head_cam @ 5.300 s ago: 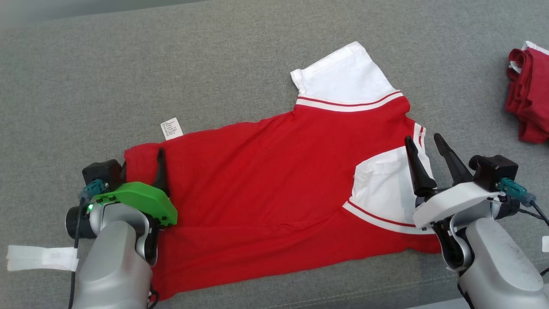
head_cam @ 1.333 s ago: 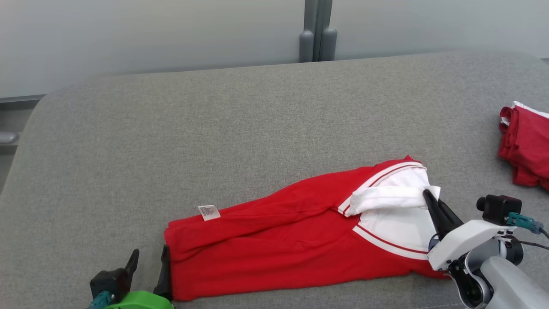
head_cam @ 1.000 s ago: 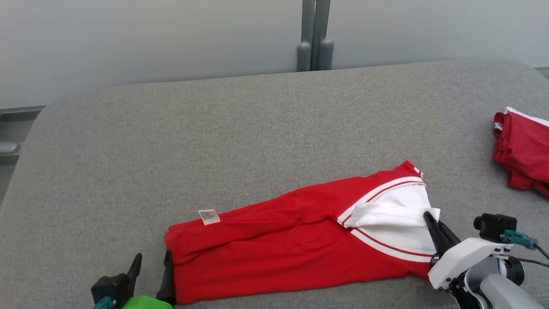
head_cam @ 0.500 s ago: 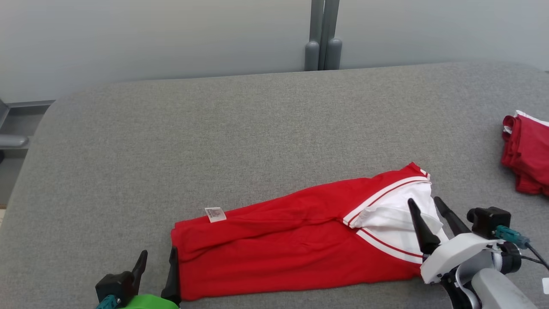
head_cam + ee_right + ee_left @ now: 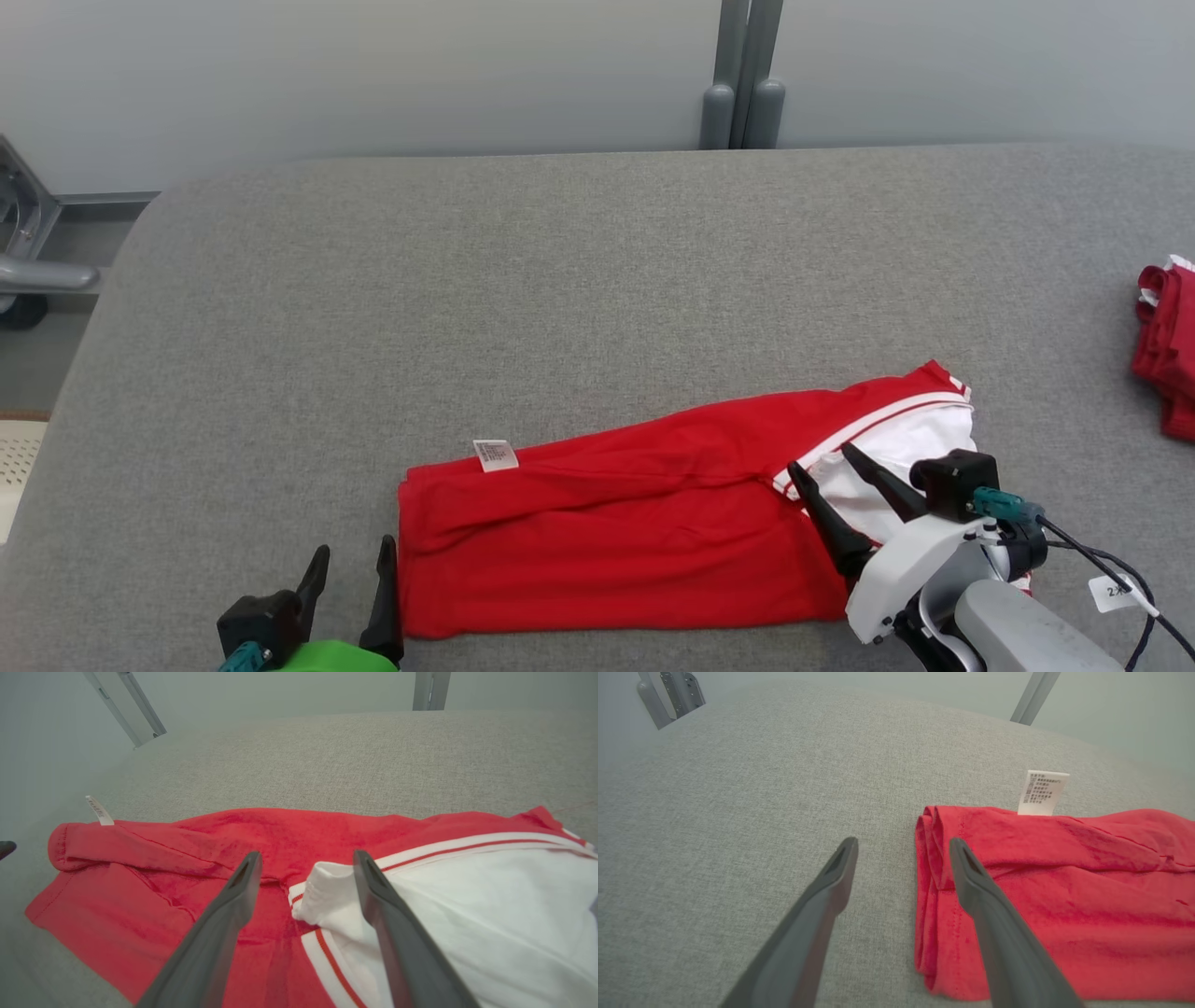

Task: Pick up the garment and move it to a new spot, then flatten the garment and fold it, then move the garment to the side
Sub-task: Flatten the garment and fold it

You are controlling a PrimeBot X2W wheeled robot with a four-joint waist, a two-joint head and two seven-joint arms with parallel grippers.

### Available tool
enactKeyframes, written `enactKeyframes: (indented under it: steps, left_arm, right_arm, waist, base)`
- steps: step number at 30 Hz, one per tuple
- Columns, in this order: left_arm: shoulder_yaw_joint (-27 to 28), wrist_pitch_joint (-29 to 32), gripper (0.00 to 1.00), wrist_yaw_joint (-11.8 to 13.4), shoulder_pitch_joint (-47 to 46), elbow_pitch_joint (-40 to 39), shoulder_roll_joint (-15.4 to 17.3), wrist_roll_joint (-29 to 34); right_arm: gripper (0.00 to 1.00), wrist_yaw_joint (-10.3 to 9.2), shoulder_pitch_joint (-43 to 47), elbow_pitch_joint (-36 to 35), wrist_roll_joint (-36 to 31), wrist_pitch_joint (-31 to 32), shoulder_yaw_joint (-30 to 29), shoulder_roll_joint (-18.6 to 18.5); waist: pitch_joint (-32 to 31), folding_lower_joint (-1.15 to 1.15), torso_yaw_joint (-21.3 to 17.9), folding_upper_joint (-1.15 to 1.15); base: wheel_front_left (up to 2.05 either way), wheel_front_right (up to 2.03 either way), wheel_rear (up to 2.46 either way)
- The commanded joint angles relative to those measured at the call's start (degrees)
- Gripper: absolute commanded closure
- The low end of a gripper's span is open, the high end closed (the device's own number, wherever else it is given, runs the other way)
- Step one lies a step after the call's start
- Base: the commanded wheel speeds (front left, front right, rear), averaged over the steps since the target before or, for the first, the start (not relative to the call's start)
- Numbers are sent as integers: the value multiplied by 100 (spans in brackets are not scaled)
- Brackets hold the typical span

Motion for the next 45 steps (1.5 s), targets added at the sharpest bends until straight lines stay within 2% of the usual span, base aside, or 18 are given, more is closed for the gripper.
enactKeyframes:
  steps: [1,2,3,4,7,8,9,22,23,24,25,34,36,39,45]
  left_arm:
    - [-9,4,0,27,81,-23,17,-19]
    - [-19,4,0,33,79,-31,17,-32]
    - [-26,4,0,38,78,-39,17,-42]
    - [-33,4,0,43,77,-47,17,-56]
    - [-37,4,0,48,79,-68,17,-82]
    - [-29,4,0,50,79,-72,17,-101]
    - [-20,4,0,55,76,-76,17,-110]
    - [58,4,0,42,54,-46,17,-113]
    - [54,4,0,41,53,-42,17,-117]
    - [48,4,0,39,50,-35,17,-125]
    - [38,4,0,40,45,-31,17,-135]
    - [-96,4,0,82,7,-5,18,-227]
    - [-98,4,0,97,26,3,17,-229]
    - [-90,4,0,105,45,-3,17,-247]
    - [-34,4,0,102,33,-28,17,-267]
  right_arm:
    - [0,-4,-55,53,44,-12,10,-50]
    - [4,-4,-73,97,13,-12,16,-73]
    - [18,-4,-79,142,-5,-12,16,-78]
    - [38,-4,-73,174,-10,-12,-10,-73]
    - [85,-4,2,236,-67,-12,35,-37]
    - [96,-4,24,218,-76,-12,20,-32]
    - [100,-4,56,203,-106,-12,20,-33]
    - [100,-4,372,-283,-296,-12,-388,60]
    - [79,-4,368,-298,-314,-12,-422,71]
    - [20,-4,343,-287,-363,-12,-421,72]
    - [0,-4,294,-275,-397,-12,-415,82]
    - [0,-4,-186,186,-584,-12,-141,78]
    - [29,-4,-249,337,-574,-12,-85,71]
    - [100,-4,-262,460,-518,-12,-10,67]
    - [100,-4,-117,330,-477,-12,-86,40]
  waist:
    - [19,0,24,0]
    - [25,0,32,0]
    - [32,0,37,0]
    - [38,0,40,0]
    - [58,0,33,0]
    - [64,0,26,0]
    - [70,0,17,0]
    - [61,0,-133,0]
    - [64,0,-138,0]
    - [67,0,-142,0]
    - [71,0,-143,0]
    - [122,0,-35,0]
    - [130,0,-9,0]
    - [147,0,10,0]
    - [186,0,-61,0]
  base:
    - [0,0,0]
    - [0,0,0]
    - [0,0,0]
    - [0,0,0]
    - [0,0,0]
    - [0,0,0]
    - [0,0,0]
    - [0,0,0]
    - [0,0,0]
    - [0,0,0]
    - [0,0,0]
    - [0,0,0]
    - [0,0,0]
    - [0,0,0]
    - [0,0,0]
